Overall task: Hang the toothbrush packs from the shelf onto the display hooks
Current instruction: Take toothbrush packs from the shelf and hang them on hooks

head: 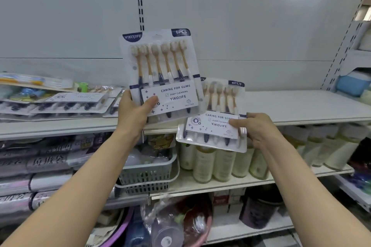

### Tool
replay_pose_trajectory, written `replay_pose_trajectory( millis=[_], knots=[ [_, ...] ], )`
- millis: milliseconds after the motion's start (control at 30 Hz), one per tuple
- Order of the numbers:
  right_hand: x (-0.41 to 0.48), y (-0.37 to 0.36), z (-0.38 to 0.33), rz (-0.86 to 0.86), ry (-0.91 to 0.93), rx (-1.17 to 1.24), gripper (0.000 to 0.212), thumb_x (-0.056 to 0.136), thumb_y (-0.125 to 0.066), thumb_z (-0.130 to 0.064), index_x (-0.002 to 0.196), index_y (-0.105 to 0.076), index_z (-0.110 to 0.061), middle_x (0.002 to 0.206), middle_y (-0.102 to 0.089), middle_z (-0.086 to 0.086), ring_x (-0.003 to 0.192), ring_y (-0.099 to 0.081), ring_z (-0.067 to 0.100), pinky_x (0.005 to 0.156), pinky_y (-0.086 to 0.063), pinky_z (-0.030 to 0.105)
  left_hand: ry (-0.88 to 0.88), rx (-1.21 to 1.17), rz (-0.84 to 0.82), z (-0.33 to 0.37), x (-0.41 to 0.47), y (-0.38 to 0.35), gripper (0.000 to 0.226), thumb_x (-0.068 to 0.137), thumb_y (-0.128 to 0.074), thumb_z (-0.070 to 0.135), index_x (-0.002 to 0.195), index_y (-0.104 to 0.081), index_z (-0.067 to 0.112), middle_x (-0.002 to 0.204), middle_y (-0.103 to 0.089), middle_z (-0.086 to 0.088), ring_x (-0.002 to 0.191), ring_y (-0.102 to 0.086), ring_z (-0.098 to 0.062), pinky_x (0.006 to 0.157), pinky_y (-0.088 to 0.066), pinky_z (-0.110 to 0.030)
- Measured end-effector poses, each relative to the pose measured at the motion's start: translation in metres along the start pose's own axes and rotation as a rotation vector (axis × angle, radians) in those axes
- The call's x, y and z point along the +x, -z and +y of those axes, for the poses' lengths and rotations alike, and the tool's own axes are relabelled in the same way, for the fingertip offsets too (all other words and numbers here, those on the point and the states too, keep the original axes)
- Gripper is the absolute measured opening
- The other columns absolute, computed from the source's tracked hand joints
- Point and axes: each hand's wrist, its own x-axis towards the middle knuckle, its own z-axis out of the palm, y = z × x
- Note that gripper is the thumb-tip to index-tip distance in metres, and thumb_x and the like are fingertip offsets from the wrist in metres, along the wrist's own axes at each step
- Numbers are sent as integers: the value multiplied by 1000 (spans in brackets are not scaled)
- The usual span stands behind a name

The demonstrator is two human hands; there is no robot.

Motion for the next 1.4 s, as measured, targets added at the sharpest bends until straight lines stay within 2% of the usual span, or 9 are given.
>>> replay_pose_trajectory(
  millis=[100,267,433,533,600,700,900,1100,1400],
  knots=[
    [2,1,1,-9,45,28,47,77,-76,10,119,-60,-3,100,-72,13,75,-72,21,48,-55,27,17,-31,5,-1,-4,4,32,85,-77,13,110,-58,18,109,-73,-3,99,-71,-19,92,-56,-49],
    [-8,-7,-2,-38,210,109,48,86,-70,6,128,-53,-12,106,-69,8,93,-71,24,82,-60,44,-1,-66,35,7,-16,16,38,86,-75,11,119,-57,5,107,-72,-5,93,-73,-16,74,-62,-37],
    [-37,-34,-17,-40,330,226,41,92,-64,4,128,-52,-11,105,-69,8,87,-71,19,78,-60,37,-6,-106,71,27,-25,59,36,84,-77,12,116,-63,5,105,-74,-8,96,-73,-22,83,-60,-43],
    [-63,-61,-31,-36,401,278,40,93,-64,2,129,-51,-10,107,-68,8,87,-71,17,66,-59,27,-5,-159,92,44,-32,105,33,86,-74,10,116,-65,2,104,-75,-9,95,-74,-23,77,-61,-38],
    [-87,-88,-40,-70,447,299,43,93,-65,-2,133,-50,-10,110,-69,7,91,-73,17,69,-60,27,-29,-168,113,56,-37,143,26,86,-73,8,111,-67,4,102,-75,-9,93,-74,-22,74,-61,-33],
    [-129,-143,-47,-166,488,300,43,94,-65,-5,134,-49,-13,113,-70,7,94,-73,17,77,-62,36,-54,-135,164,71,-43,212,15,86,-74,10,100,-70,12,96,-76,-6,89,-74,-20,71,-61,-34],
    [-210,-286,-39,-334,544,274,43,92,-65,-1,131,-51,-11,113,-70,13,94,-74,20,81,-62,41,-108,-56,301,90,-66,374,15,85,-76,12,98,-71,15,90,-77,0,84,-74,-16,72,-59,-31],
    [-290,-432,-12,-487,506,301,47,91,-67,-4,132,-48,-15,117,-68,12,99,-72,23,83,-61,43,-102,-12,448,99,-102,544,19,83,-77,9,101,-70,12,102,-76,-10,96,-73,-27,88,-58,-47],
    [-403,-634,42,-702,439,262,35,91,-68,-1,121,-54,-12,105,-68,-1,87,-71,9,83,-61,38,-136,71,696,100,-163,748,26,84,-74,5,109,-67,9,99,-76,-3,92,-73,-20,79,-58,-33]
  ],
)
